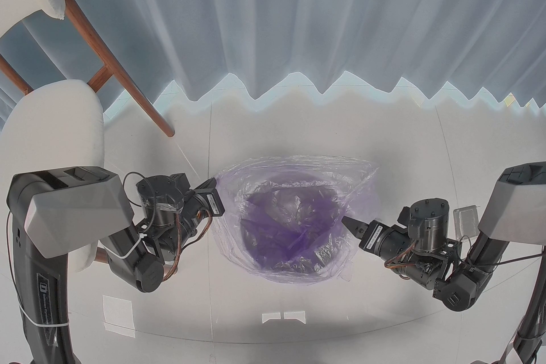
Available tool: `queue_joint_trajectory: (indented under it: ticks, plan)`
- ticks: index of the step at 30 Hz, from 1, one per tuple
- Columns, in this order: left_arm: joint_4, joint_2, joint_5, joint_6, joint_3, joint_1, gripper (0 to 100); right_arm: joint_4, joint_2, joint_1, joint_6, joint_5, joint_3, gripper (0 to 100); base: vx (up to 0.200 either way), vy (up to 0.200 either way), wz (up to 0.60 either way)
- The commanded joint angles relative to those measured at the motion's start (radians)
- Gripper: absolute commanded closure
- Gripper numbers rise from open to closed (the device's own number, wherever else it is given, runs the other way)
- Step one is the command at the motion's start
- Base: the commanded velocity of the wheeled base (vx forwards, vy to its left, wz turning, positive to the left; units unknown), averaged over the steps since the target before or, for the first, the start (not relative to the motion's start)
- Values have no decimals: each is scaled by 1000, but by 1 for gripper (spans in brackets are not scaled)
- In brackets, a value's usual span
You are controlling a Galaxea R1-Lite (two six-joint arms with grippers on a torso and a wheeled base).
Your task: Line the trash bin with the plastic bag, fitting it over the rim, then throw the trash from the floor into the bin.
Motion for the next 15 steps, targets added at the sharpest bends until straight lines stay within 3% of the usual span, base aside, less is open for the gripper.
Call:
queue_joint_trajectory:
  ticks: [1, 8, 15]
  plan:
    - [-1, 0, 1, 0, 3, -3, 100, 2, -37, -1, 0, -3, 24, 100, 0, 0, 0]
    - [-1, 9, 1, 3, 18, -8, 100, -3, -44, -12, 8, -3, 93, 100, 0, 0, 0]
    - [-5, 41, 1, 5, 18, -8, 100, -90, 43, -100, 20, 20, 143, 100, 0, 0, 0]
